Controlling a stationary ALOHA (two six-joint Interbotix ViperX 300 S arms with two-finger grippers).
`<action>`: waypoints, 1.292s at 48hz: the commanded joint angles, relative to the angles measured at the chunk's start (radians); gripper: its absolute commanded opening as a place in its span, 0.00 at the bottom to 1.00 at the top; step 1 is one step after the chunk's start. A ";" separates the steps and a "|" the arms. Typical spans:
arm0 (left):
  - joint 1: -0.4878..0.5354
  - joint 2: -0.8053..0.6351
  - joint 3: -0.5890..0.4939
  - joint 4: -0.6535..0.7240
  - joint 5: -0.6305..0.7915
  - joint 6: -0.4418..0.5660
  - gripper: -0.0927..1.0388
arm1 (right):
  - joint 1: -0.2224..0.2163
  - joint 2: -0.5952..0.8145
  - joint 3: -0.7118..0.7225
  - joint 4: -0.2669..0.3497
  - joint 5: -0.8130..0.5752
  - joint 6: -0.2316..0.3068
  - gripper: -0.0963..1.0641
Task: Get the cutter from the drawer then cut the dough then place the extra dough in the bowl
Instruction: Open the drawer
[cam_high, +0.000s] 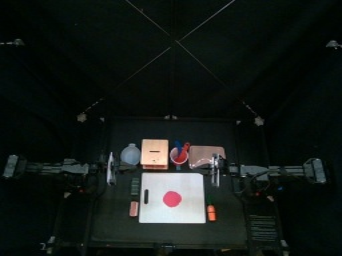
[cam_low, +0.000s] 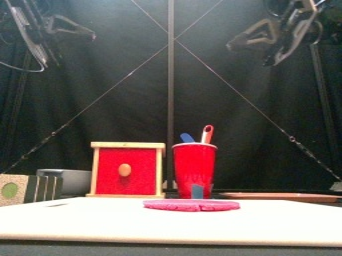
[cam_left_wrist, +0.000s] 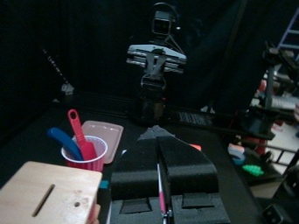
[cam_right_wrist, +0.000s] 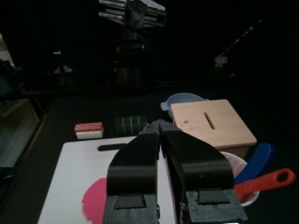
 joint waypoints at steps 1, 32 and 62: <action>-0.003 0.048 -0.015 -0.126 -0.031 -0.006 0.07 | -0.026 0.124 -0.133 -0.002 0.014 -0.005 0.10; -0.023 0.213 0.006 -0.565 -0.071 -0.008 0.07 | -0.209 0.845 -0.965 0.003 0.815 -0.121 0.11; -0.176 0.387 0.028 -0.833 -0.385 -0.054 0.06 | -0.238 1.015 -1.118 0.258 0.989 -0.419 0.11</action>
